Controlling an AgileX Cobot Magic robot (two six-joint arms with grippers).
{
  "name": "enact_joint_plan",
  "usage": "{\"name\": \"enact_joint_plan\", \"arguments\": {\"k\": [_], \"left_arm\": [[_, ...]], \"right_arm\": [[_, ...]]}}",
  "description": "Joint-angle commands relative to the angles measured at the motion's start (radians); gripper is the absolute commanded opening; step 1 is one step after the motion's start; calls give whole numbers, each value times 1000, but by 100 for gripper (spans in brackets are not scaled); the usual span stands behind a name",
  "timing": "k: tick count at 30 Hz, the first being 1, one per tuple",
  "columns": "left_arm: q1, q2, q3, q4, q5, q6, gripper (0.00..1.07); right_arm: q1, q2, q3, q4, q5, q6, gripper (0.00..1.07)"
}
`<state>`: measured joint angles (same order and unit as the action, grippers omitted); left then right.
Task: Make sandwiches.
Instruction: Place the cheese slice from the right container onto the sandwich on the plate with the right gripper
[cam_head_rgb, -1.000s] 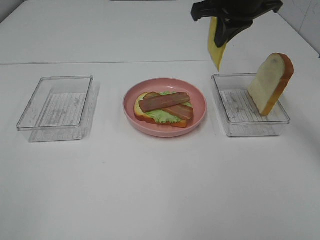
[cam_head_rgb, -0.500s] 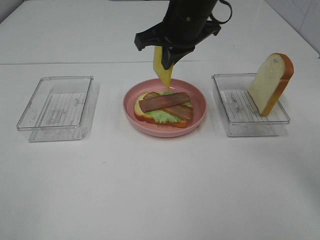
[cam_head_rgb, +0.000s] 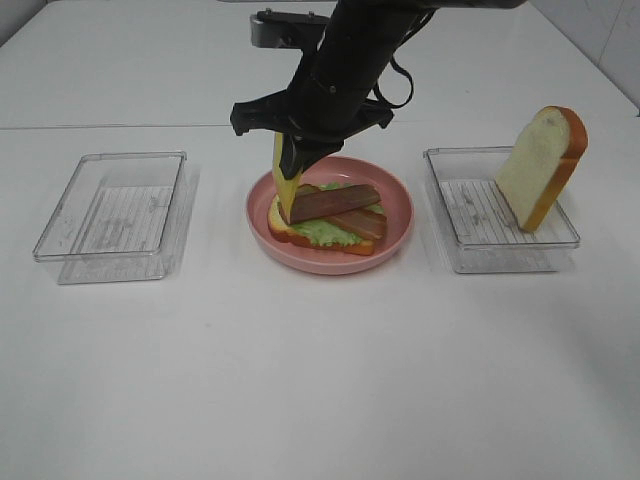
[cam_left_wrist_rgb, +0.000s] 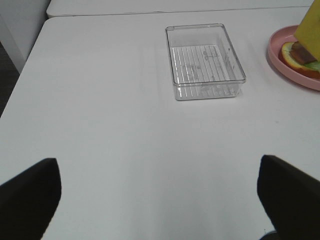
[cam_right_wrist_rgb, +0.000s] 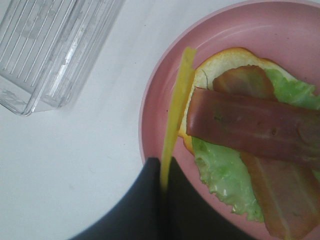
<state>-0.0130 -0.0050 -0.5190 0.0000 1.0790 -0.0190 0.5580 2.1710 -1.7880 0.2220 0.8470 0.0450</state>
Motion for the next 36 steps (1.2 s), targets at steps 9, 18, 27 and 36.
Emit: {"name": "enact_joint_plan", "arguments": {"k": [9, 18, 27, 36], "left_arm": [[2, -19, 3, -7, -4, -4, 100], [2, -19, 3, -7, -4, -4, 100], [2, -19, 3, -7, -4, -4, 100], [2, -19, 3, -7, -4, -4, 100]], "right_arm": [[-2, 62, -3, -134, -16, -18, 0], [-2, 90, -3, -249, -17, 11, 0], [-2, 90, -3, -362, -9, 9, 0], [-1, 89, -3, -363, -8, 9, 39]]}}
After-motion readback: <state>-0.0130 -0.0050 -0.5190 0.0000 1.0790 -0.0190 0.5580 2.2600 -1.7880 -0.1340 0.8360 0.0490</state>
